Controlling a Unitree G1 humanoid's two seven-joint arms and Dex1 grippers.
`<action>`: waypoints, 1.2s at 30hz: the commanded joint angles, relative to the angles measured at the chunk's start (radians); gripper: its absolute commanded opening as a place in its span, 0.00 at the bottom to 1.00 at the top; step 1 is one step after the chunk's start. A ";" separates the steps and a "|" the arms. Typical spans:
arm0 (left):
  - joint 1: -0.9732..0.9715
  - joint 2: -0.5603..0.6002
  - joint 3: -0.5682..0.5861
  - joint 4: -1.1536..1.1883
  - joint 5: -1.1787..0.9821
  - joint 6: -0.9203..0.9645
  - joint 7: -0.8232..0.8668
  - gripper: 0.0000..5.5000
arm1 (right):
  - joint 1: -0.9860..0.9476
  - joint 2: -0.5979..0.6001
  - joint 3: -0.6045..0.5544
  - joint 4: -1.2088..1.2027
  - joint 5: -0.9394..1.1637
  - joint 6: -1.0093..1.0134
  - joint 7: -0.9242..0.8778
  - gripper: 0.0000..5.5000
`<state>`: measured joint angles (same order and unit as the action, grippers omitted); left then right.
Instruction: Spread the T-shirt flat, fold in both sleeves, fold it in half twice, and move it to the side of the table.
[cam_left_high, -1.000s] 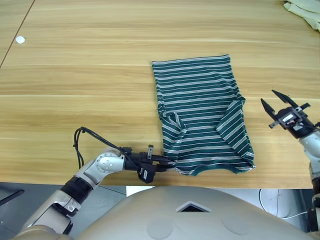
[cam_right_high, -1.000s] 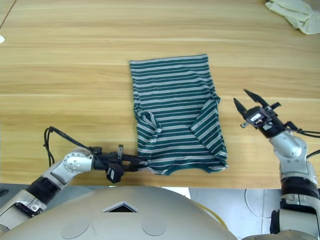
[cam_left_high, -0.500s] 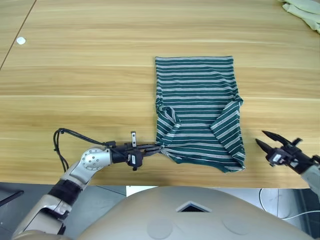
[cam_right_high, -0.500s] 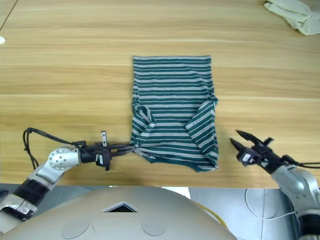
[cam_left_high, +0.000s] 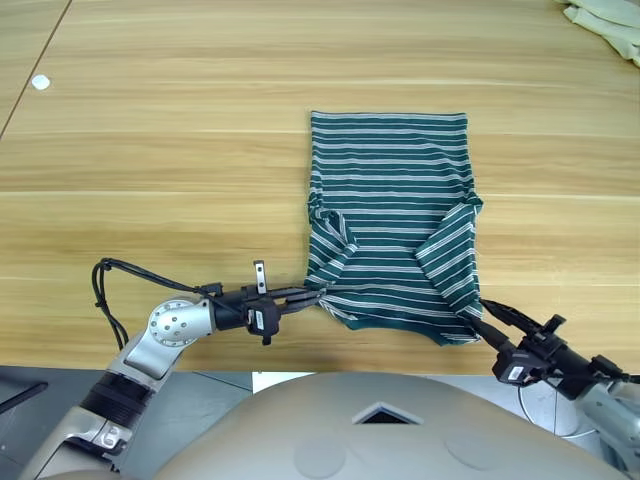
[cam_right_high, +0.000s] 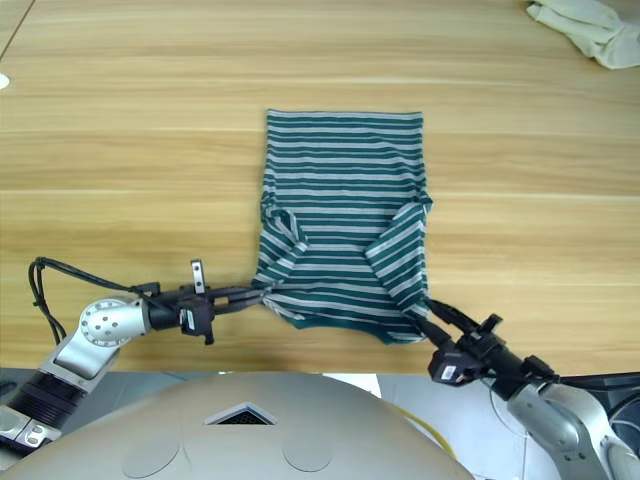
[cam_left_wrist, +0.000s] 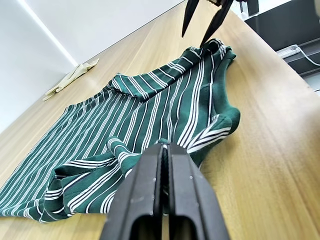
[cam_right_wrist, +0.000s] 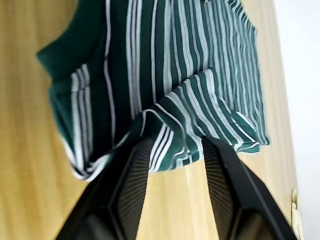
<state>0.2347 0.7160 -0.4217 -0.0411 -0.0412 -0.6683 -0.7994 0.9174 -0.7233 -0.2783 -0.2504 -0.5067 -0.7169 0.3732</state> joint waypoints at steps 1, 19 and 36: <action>-0.016 0.001 0.013 0.007 0.015 0.013 -0.012 0.00 | 0.024 0.010 -0.039 -0.003 -0.021 0.018 -0.019 0.34; -0.026 -0.019 0.025 -0.012 0.023 0.036 -0.020 0.00 | 0.074 0.035 0.033 0.011 -0.056 0.020 -0.016 0.34; -0.043 -0.050 0.015 0.033 0.038 0.018 -0.019 0.00 | -0.018 -0.006 0.080 -0.001 -0.103 -0.008 -0.040 0.34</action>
<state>0.1993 0.6719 -0.4054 -0.0145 -0.0222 -0.6489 -0.8162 0.9078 -0.7157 -0.2161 -0.2536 -0.5931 -0.7131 0.3258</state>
